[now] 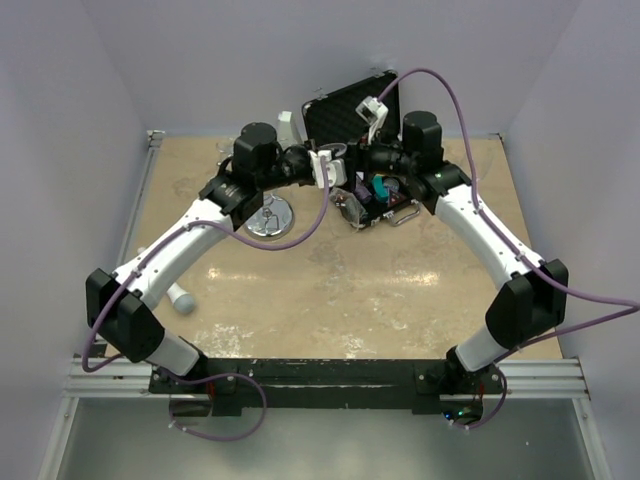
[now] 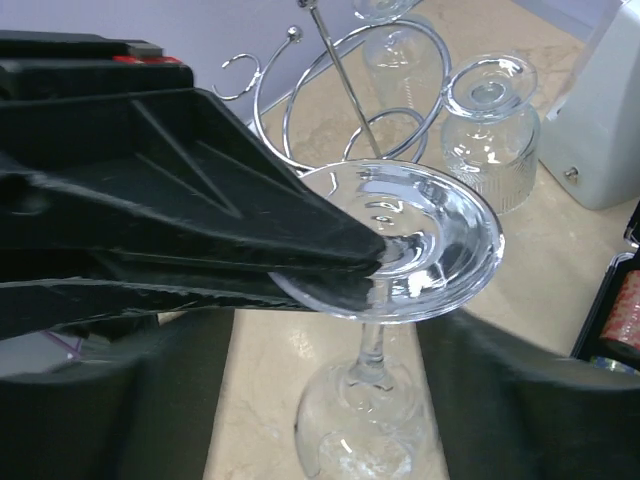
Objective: Take the wine glass off the wine glass rack
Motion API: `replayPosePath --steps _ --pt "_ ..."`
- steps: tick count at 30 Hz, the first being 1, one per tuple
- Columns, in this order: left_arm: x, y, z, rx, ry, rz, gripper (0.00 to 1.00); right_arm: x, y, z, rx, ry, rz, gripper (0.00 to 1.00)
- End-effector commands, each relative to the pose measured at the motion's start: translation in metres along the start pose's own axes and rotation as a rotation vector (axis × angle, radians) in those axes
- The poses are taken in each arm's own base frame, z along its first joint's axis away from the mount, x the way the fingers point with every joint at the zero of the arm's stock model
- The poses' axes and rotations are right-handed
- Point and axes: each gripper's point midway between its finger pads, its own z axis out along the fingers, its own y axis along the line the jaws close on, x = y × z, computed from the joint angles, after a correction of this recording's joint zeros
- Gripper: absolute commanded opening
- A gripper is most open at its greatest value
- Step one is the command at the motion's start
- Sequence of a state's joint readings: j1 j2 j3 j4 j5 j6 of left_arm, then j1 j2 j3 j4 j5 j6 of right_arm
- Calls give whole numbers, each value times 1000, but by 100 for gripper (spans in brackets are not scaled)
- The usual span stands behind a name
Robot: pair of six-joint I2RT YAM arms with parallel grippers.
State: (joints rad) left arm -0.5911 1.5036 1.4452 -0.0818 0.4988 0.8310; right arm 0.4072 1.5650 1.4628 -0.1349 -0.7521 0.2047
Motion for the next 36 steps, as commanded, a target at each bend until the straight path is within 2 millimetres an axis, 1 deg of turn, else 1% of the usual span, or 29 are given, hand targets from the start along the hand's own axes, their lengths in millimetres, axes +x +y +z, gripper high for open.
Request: replayPosePath --steps 1,2,3,4,5,6,7,12,13,15,18,19,20,21,23,24,25,28,30,31,33,35,36 --pt "-9 26 -6 -81 -7 -25 0 -40 24 -15 -50 -64 -98 92" --pt "-8 29 -7 -86 -2 -47 0 -47 26 -21 -56 -71 -120 98" --pt "-5 31 -8 -87 9 -74 0 -56 29 -27 -60 -81 -147 98" --pt "0 31 -8 -81 23 -104 0 -60 28 -32 -55 -75 -169 98" --pt "0 34 -9 -82 26 -125 0 -67 28 -39 -48 -73 -190 98" --pt "4 34 -11 -81 39 -152 0 -68 25 -43 -42 -57 -208 98" --pt "6 35 -12 -82 44 -174 0 -74 24 -49 -33 -55 -230 98" --pt "13 39 -20 -100 61 -312 0 -82 7 -79 32 -22 -342 98" --pt "14 40 -22 -99 61 -344 0 -85 2 -86 57 -23 -363 98" --pt "15 42 -25 -89 54 -437 0 -97 -7 -102 133 -56 -422 98" --pt "15 41 -31 -33 29 -598 0 -124 -19 -130 297 -150 -563 99" --pt "13 39 -33 -2 12 -662 0 -131 -20 -139 349 -184 -612 98" --pt "8 40 -37 25 -10 -718 0 -130 -25 -144 391 -196 -649 98" --pt "6 37 -41 68 -33 -772 0 -131 -25 -150 416 -200 -712 98" --pt "-2 32 -48 137 -68 -869 0 -121 -28 -154 447 -190 -774 99" --pt "-3 29 -52 163 -76 -884 0 -110 -33 -153 447 -160 -800 98" --pt "-8 27 -56 192 -87 -941 0 -97 -38 -152 445 -124 -822 98" --pt "-10 21 -69 259 -103 -1041 0 -64 -44 -153 429 -19 -937 98" --pt "-11 18 -77 286 -112 -1080 0 -47 -38 -153 380 27 -1059 97" --pt "-10 17 -81 292 -112 -1092 0 -41 -32 -152 356 35 -1107 97" --pt "-10 9 -85 336 -116 -1137 0 -32 -15 -149 313 44 -1219 97" --pt "-9 0 -88 391 -118 -1199 0 -24 6 -141 273 34 -1322 98" --pt "-12 -3 -91 416 -127 -1210 0 -23 16 -137 257 15 -1372 98"
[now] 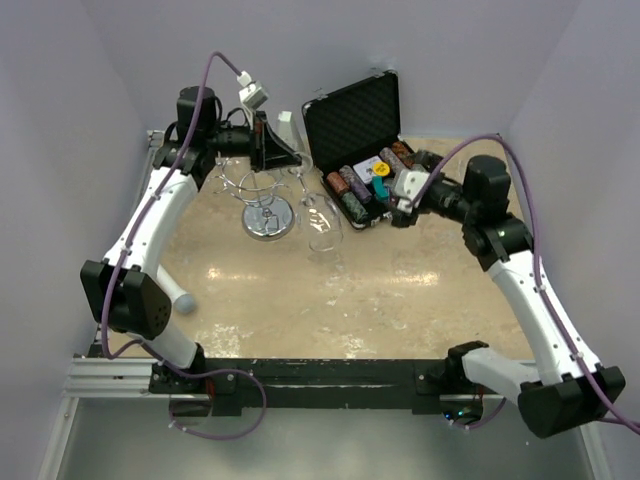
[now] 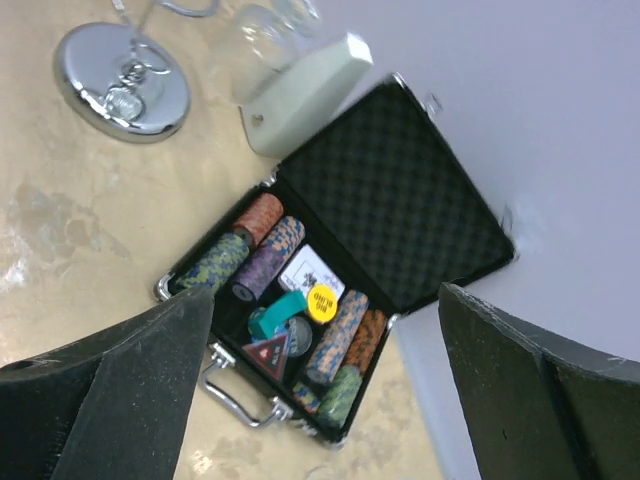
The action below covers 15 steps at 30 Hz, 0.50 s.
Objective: Take the wine glass off the wine glass rack
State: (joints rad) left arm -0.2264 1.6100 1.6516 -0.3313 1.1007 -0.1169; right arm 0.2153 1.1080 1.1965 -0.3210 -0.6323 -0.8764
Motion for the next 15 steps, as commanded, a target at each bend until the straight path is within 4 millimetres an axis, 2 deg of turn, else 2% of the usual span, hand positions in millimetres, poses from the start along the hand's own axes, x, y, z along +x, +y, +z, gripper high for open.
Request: replayPosePath --steps 1,6,9,12,15 --pt "3 -39 -11 175 13 -130 0 -57 18 -8 10 -151 -362 98" --pt "16 -39 -11 188 26 -188 0 -106 55 1 -86 -308 -489 98" --pt "21 -37 -10 189 27 -195 0 -129 77 6 -143 -379 -563 98" --pt "20 -37 -10 192 29 -197 0 -139 96 8 -194 -423 -661 98" --pt "21 -37 -9 199 31 -205 0 -141 103 13 -214 -432 -708 99"
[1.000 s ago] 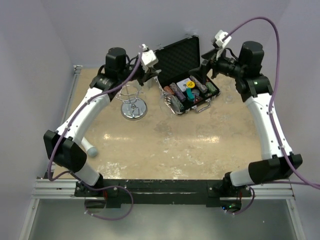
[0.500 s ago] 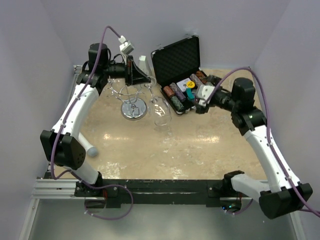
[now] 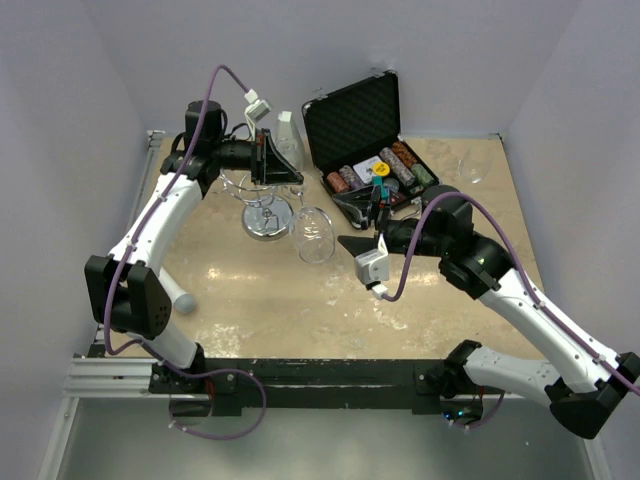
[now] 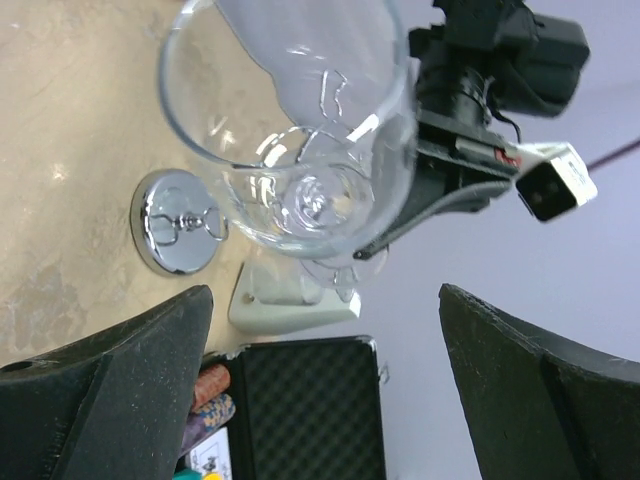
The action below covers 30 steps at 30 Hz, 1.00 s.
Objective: Take the wine glass off the wine glass rack
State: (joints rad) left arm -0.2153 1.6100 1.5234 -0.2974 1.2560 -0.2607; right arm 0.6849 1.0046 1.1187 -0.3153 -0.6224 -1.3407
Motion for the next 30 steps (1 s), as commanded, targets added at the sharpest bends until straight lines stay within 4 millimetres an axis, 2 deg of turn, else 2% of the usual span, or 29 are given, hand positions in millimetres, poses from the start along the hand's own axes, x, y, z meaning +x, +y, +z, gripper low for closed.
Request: replayPosePath --steps 1,6,10,20,30 --pt "-13 -24 -6 58 -12 27 0 -14 -16 3 4 -31 -148 98" --pt "-11 -23 -5 59 -9 19 0 -27 -23 16 6 -80 -167 98" --pt "-13 -21 -4 51 -14 24 0 -40 -19 24 -8 -125 -203 99" --pt "-16 -23 -1 59 -15 33 0 -51 -17 43 -16 -172 -250 99" --pt "-14 -23 1 60 -14 35 0 -62 -21 43 11 -199 -319 98"
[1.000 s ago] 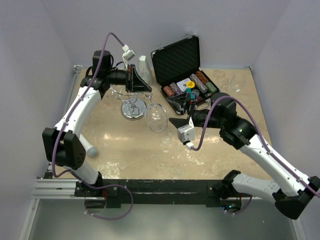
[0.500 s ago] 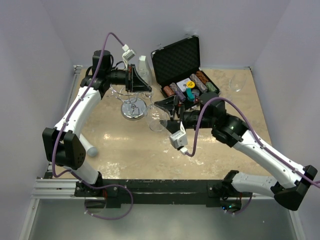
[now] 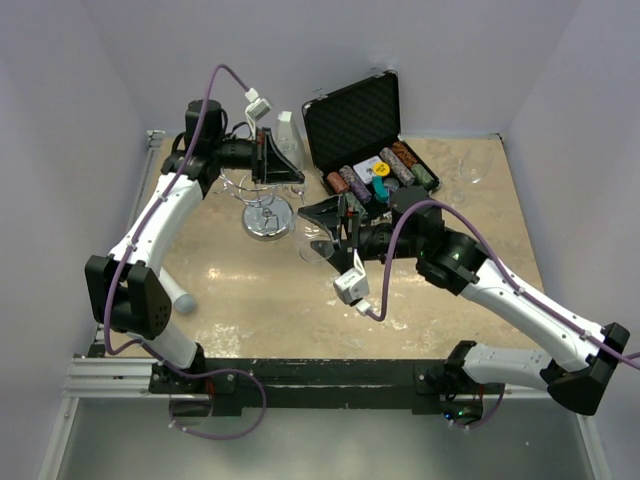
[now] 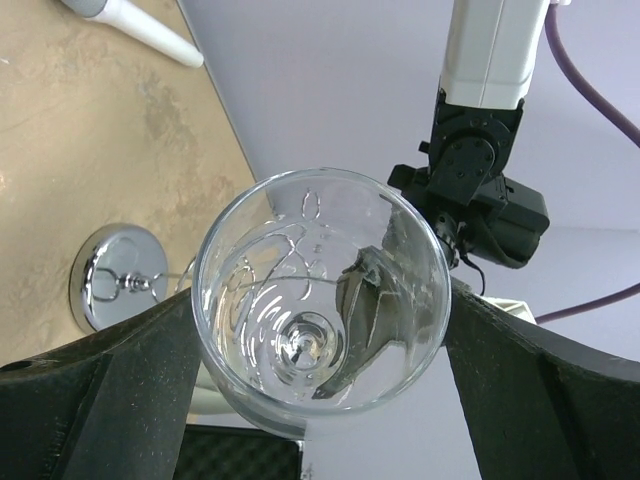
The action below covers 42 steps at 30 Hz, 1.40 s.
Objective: Take the wine glass off the wine glass rack
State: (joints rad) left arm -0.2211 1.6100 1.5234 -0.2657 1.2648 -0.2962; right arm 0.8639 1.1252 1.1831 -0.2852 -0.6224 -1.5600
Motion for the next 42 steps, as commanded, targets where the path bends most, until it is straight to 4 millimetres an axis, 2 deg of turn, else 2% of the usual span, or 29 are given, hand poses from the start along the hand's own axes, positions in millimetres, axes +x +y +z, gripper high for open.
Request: replayPosePath --steps 1,11,14,15,17,21,26,29,32,36,39,42 --pt "-12 -19 0 46 -9 40 0 -10 -25 -6 68 -16 -86 97" --pt "-14 -13 3 30 -16 23 0 -8 -23 -6 56 6 -67 68" --pt "-21 -10 4 10 -32 28 35 -5 -24 -8 63 28 -26 61" --pt "-25 -8 3 -4 -39 36 44 -2 -24 -9 72 39 3 59" --pt "-32 -1 1 -47 -55 44 55 2 -31 -11 113 63 104 56" --pt "-40 29 -11 -231 -79 61 66 17 -39 -17 188 136 341 51" --pt "-48 52 -28 -390 -105 103 67 24 -37 -34 288 197 538 50" --pt "-57 54 -34 -407 -122 125 67 41 -25 -45 331 261 688 49" --pt "-65 51 -35 -396 -134 143 67 78 -13 -71 393 346 827 47" --pt "-73 47 -33 -374 -149 156 67 135 12 -109 470 502 968 46" --pt "-76 44 -32 -359 -151 159 67 170 32 -138 525 594 1056 45" --pt "-76 43 -32 -353 -150 163 67 195 51 -163 569 659 1132 45"
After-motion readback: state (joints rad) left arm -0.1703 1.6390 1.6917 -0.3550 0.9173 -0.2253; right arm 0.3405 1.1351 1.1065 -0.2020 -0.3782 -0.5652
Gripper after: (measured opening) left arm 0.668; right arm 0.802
